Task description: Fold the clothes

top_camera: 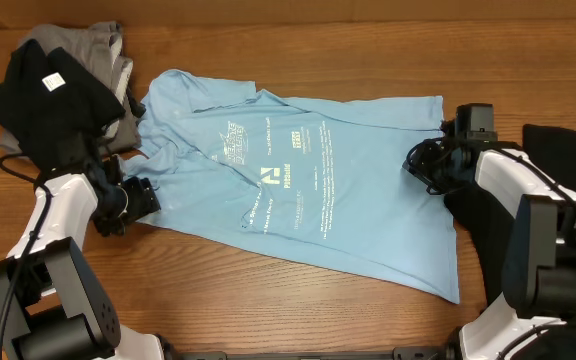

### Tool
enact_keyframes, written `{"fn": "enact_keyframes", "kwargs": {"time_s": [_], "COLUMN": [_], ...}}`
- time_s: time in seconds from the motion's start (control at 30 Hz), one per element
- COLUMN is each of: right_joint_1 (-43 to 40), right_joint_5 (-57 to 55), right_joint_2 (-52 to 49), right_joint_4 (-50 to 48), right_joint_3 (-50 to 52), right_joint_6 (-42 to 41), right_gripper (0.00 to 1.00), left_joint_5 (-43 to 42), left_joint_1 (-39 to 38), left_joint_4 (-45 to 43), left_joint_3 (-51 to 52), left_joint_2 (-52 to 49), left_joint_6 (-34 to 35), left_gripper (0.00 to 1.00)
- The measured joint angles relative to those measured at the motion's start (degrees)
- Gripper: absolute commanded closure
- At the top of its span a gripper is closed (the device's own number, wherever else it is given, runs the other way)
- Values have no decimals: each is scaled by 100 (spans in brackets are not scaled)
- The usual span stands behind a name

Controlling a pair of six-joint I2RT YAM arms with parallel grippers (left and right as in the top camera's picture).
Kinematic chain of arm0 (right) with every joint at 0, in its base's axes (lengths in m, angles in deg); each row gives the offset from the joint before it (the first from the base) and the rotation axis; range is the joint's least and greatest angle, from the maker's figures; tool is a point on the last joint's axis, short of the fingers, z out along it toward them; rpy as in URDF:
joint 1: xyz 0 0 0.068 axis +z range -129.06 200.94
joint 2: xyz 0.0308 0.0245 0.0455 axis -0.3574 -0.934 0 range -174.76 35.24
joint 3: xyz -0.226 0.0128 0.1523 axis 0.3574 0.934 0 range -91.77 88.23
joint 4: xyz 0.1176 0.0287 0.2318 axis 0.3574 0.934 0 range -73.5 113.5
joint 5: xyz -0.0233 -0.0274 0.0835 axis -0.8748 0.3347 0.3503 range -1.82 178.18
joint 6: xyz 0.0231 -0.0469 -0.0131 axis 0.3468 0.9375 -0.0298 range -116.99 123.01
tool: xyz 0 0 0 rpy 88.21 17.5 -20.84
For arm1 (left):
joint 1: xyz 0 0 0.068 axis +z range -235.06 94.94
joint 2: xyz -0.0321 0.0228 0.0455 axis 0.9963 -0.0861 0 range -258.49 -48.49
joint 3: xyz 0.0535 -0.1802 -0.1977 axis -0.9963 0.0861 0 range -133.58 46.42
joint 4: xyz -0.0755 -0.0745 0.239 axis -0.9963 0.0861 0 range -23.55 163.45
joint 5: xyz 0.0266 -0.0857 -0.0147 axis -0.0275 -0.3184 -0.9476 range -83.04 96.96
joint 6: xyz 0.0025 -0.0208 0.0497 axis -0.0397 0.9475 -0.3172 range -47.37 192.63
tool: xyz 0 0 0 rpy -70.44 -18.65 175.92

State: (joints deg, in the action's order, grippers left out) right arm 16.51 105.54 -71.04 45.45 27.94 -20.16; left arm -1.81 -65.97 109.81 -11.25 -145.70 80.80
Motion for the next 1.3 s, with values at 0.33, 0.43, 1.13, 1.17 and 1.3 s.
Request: {"fn": "enact_keyframes", "kwargs": {"time_s": [0.33,0.43,1.13,1.17,1.3], "right_joint_1": [9,7,35,35,33], "right_joint_5": [-186,-199,-1082,-1093,-1143], "right_joint_2": [-2,-2,-50,-63,-127], "right_joint_4": [28,28,-96,-105,-181], "right_joint_3": [-2,-2,-37,-48,-111], "right_joint_6": [-120,-164,-1058,-1067,-1110], "right_gripper": [63,64,81,81,81], "left_joint_5": [85,175,1021,1095,1255], "left_joint_1": [2,2,2,2,2], "left_joint_4": [-824,-1108,1139,1189,1394], "left_joint_3": [643,815,-87,-205,-507], "left_joint_2": [26,107,-55,-55,-52], "left_joint_6": [-98,-96,111,144,247], "left_gripper": [43,69,96,96,96]}}
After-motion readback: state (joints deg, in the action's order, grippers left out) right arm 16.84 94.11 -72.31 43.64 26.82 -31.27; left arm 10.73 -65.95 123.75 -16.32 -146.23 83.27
